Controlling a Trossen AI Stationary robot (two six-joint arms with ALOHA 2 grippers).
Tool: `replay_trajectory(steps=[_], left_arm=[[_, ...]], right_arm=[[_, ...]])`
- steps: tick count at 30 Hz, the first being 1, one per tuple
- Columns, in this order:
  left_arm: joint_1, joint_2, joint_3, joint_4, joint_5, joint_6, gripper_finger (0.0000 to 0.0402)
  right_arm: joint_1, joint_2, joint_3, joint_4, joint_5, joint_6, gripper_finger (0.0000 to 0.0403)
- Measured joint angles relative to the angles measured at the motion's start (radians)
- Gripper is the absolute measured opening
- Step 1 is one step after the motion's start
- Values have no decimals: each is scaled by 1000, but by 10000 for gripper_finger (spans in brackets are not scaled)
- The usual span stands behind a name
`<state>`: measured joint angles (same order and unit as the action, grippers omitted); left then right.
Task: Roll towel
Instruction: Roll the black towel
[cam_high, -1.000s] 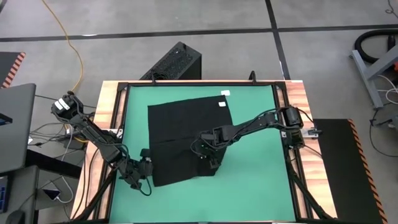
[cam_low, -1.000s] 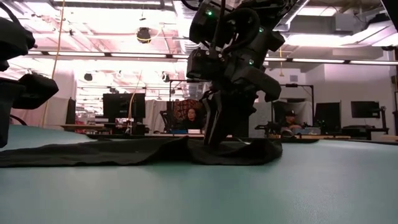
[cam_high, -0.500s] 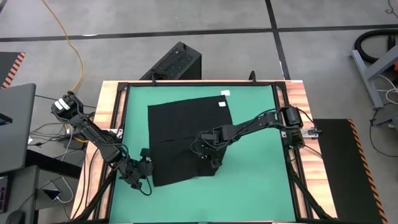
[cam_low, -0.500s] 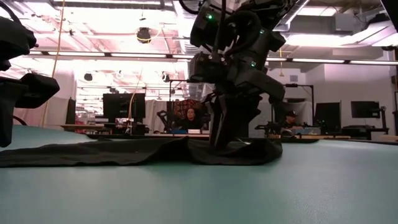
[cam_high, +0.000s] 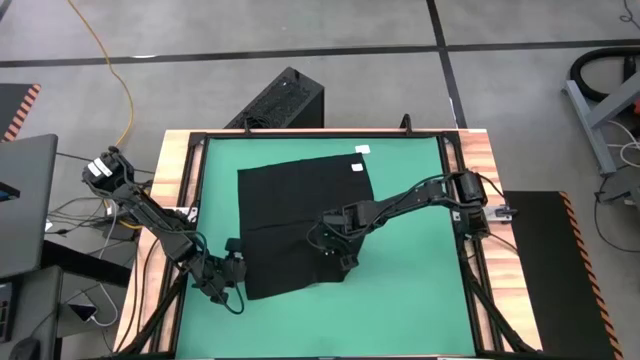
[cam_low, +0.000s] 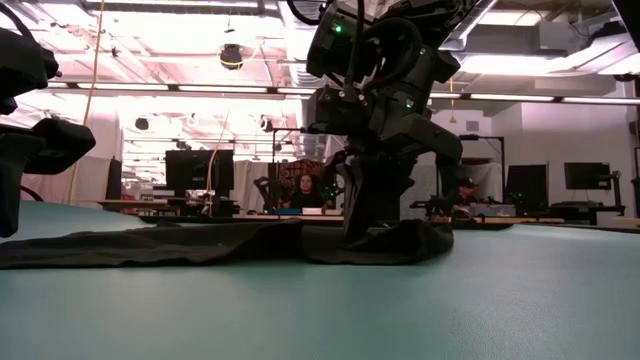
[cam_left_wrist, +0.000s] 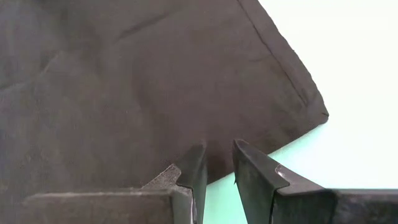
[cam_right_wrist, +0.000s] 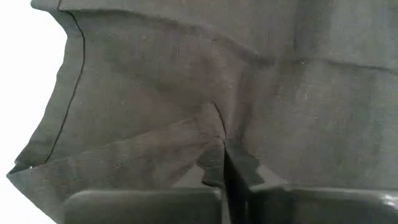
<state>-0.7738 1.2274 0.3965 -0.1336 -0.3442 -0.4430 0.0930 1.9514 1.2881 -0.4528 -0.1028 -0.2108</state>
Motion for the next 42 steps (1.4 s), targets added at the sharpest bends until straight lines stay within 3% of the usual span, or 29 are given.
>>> replay_trajectory(steps=[8,20,30,35,38,42], left_arm=[[0,0,0,-18,18,-17,68],[0,0,0,-49,26,-51,68],[0,0,0,-57,21,-48,68],[-12,0,0,132,-132,83,68],[-16,0,-22,286,-170,173,62],[-12,36,-36,304,-183,141,18]], right_arm=[[19,-8,2,-4,35,27,20],[32,-120,3,-44,106,43,21],[37,-131,-18,-72,107,88,21],[38,-131,-23,-62,107,91,21],[38,-131,-23,-63,107,90,21],[37,-131,-23,-62,107,90,21]])
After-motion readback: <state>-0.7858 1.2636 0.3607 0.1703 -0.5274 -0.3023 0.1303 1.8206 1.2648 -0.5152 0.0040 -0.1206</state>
